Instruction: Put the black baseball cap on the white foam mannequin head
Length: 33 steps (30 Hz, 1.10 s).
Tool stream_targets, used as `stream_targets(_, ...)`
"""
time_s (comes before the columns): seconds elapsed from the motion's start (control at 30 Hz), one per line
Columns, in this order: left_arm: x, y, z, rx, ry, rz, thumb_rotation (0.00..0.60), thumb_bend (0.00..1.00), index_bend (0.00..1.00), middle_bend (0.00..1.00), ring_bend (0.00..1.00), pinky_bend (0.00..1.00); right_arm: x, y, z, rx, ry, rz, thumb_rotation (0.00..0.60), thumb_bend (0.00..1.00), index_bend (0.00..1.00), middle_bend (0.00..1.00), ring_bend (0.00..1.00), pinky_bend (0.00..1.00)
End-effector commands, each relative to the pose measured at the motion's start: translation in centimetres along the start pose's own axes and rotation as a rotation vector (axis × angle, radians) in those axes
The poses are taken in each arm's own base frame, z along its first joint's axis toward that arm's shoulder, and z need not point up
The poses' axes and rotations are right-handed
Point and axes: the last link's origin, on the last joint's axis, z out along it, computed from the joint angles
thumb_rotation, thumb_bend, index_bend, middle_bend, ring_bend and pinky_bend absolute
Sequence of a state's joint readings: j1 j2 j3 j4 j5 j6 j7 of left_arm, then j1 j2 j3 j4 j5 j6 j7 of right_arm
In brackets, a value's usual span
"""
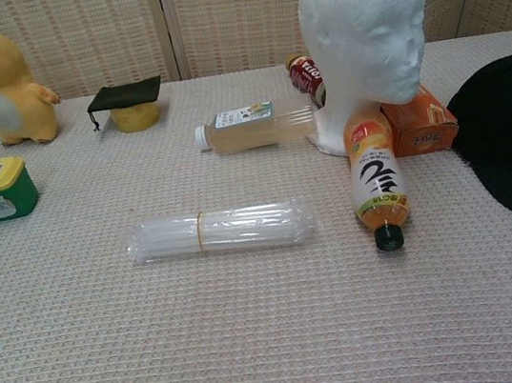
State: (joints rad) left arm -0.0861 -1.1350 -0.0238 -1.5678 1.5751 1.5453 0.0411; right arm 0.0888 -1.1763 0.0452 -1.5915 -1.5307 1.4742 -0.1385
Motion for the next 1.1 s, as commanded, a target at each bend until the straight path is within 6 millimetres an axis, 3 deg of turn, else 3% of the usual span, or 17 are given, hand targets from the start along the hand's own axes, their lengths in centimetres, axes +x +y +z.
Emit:
stream_targets(0.03,0.0,0.0,0.0,0.002,-0.002,-0.004,0.600,0.14,0.10,0.00,0.00,0.05,-0.2,0.1,0.1,-0.009,-0.004,-0.005,0.600,0.08,0.00,0.00,0.00,0.00)
stream_targets(0.2,0.0,0.4,0.1,-0.005,-0.008,-0.029,0.600,0.14,0.10,0.00,0.00,0.05,-0.6,0.3,0.3,-0.018,-0.010,-0.012,0.600,0.08,0.00,0.00,0.00,0.00)
stream_targets(0.37,0.2,0.6,0.3,-0.016,-0.008,-0.083,0.600,0.14,0.10,0.00,0.00,0.05,-2.6,0.3,0.4,-0.025,-0.009,0.006,0.600,0.08,0.06,0.00,0.00,0.00)
stream_targets(0.7,0.6,0.7,0.5,-0.052,-0.065,-0.209,0.600,0.14,0.10,0.00,0.00,0.05,-9.2,1.4,-2.6,-0.027,0.046,-0.018,0.600,0.12,0.40,0.00,0.00,0.00)
stream_targets(0.9,0.8,0.8,0.4,-0.092,-0.095,-0.259,0.600,0.14,0.10,0.00,0.00,0.05,-12.0,2.1,-2.9,-0.069,0.106,0.039,0.600,0.14,0.38,0.00,0.00,0.00)
stream_targets(1.1,-0.1,1.3,-0.1,-0.136,-0.151,-0.272,0.600,0.14,0.10,0.00,0.00,0.05,-13.7,1.9,-1.8,-0.098,0.145,0.059,0.600,0.17,0.42,0.00,0.00,0.00)
